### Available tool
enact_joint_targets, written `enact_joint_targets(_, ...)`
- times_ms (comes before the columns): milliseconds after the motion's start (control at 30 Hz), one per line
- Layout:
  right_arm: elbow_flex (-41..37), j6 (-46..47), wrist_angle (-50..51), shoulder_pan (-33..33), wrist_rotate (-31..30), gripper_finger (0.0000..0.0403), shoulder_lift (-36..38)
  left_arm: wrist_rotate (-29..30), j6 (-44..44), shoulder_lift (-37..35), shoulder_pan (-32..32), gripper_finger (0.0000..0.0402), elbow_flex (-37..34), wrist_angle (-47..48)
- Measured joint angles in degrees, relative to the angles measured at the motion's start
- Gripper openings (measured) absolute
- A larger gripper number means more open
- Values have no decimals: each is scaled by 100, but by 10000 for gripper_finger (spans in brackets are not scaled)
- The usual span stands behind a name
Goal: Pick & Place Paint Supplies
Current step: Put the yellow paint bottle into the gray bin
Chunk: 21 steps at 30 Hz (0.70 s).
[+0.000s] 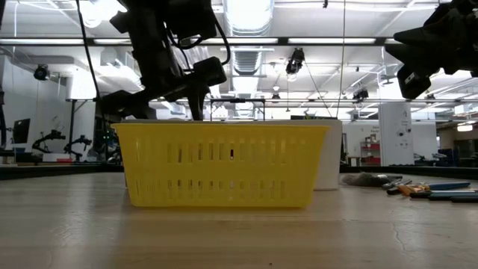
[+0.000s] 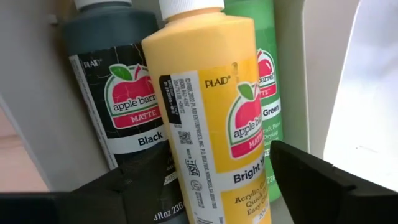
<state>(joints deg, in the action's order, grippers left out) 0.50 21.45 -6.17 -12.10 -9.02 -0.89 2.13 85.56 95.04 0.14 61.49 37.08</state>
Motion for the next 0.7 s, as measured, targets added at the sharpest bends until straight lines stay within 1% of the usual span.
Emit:
enact_joint_targets(200, 2, 0, 0, 2, 0, 93, 0, -4, 0, -23, 0, 305, 0, 2)
enact_joint_targets(533, -1, 0, 0, 2, 1, 93, 0, -55, 10, -52, -2, 306, 2, 0)
enact_joint_targets(700, 1, 0, 0, 2, 1, 93, 0, -128, 22, -417, -2, 306, 59, 17)
